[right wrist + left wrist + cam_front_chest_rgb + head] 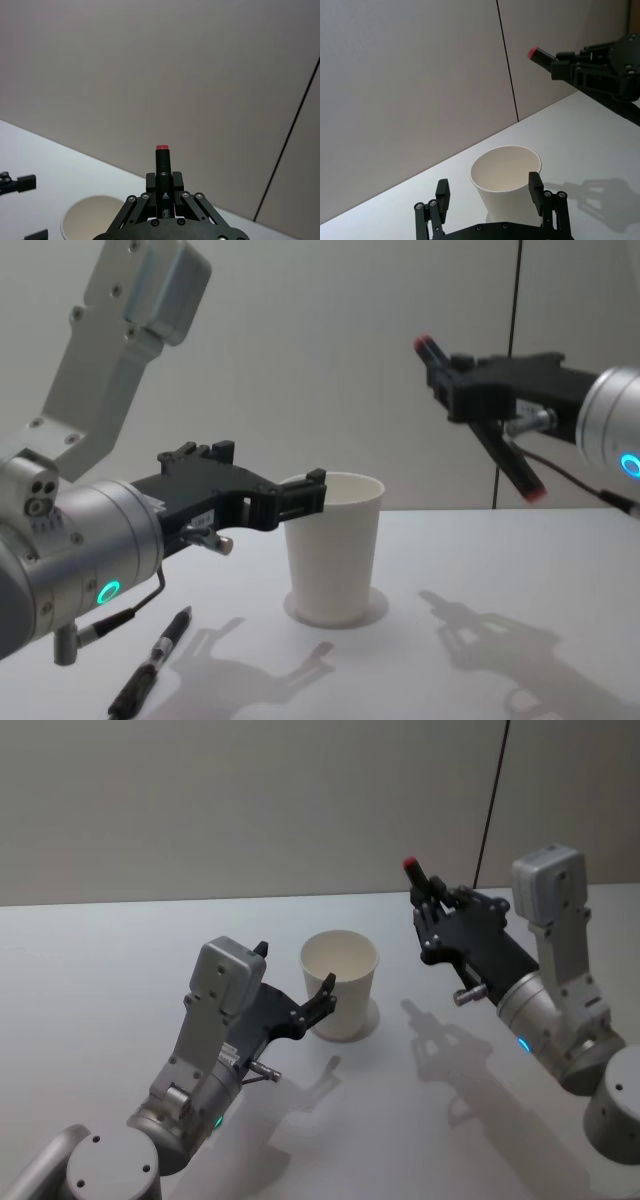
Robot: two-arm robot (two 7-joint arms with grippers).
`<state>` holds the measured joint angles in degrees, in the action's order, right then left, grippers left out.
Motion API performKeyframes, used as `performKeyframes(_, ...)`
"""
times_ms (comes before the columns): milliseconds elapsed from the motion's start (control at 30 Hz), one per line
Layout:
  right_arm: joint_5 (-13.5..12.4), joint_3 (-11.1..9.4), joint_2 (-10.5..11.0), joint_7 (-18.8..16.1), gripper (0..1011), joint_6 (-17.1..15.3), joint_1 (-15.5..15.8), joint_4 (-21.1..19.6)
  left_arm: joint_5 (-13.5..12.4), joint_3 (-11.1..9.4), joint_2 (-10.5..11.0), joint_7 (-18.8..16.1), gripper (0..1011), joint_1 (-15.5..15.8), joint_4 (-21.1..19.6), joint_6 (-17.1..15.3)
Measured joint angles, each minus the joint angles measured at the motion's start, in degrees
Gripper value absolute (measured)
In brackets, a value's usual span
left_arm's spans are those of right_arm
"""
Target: Place the pen into the pen holder.
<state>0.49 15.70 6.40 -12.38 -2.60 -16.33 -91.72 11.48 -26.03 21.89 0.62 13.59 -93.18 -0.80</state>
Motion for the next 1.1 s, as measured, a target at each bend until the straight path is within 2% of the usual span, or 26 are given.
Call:
performKeyframes(367,-0.73,0.09,-0.93,-6.21,172,12.12,-3.73,4.67,0.0,0.0,0.0,0.0,1004,0.0,0.0,0.0)
performKeyframes(633,-1.35,0.72,-3.2,-12.27,172,22.84,-9.36,12.51,0.0,0.0,0.0,0.0,1004,0.0,0.0,0.0)
performKeyframes(833,-0.81,1.22,-4.62,-14.38,172,27.35,-12.7,17.25,0.0,0.0,0.0,0.0,1004,0.0,0.0,0.0)
performKeyframes(1100,0.58,2.05,-6.33,-15.59,172,30.21,-16.13,22.89,0.0,0.0,0.0,0.0,1004,0.0,0.0,0.0)
